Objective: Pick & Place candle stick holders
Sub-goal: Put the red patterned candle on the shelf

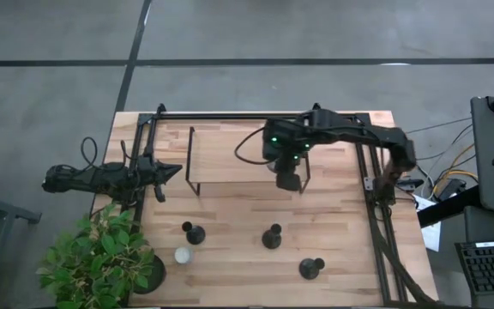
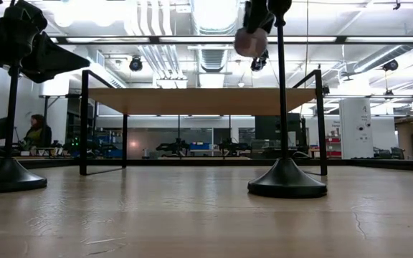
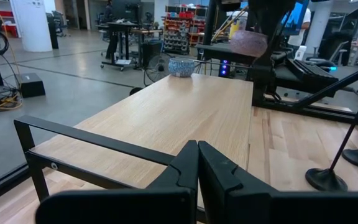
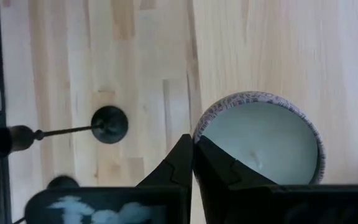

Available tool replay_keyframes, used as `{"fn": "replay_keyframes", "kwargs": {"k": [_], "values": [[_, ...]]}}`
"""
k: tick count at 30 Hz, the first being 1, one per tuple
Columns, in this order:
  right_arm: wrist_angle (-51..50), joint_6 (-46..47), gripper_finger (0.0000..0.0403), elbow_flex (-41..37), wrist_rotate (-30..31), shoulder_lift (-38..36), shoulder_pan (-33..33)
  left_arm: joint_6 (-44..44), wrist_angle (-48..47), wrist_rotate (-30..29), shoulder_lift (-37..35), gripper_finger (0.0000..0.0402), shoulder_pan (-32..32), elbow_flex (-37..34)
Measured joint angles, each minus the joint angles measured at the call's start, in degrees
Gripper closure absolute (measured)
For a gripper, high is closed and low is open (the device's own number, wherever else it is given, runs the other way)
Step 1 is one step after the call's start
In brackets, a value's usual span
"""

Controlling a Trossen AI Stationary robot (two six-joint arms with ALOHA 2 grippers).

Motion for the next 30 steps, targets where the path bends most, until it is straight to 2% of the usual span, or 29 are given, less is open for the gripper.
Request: {"fn": "replay_keyframes", "kwargs": {"k": [8, 13, 20, 30], "values": [[3.68, 4.8, 0.0394, -13.94, 0.04, -8.85, -5.58, -0.02, -0.04, -0.02, 0.0, 0.0394, 0.0, 0.0], [11.64, 4.58, 0.0394, -21.09, -4.57, -12.33, -9.04, 0.0, -0.02, -0.01, 0.0, 0.0394, -0.01, -0.01], [12.7, 3.69, 0.0394, -24.08, -5.07, -12.38, -12.94, 0.0, -0.02, -0.02, 0.0, 0.0394, -0.02, 0.0], [12.71, 1.86, 0.0394, -24.47, -6.22, -10.28, -16.97, 0.0, -0.02, 0.0, 0.0, 0.0394, -0.02, 0.0]]}}
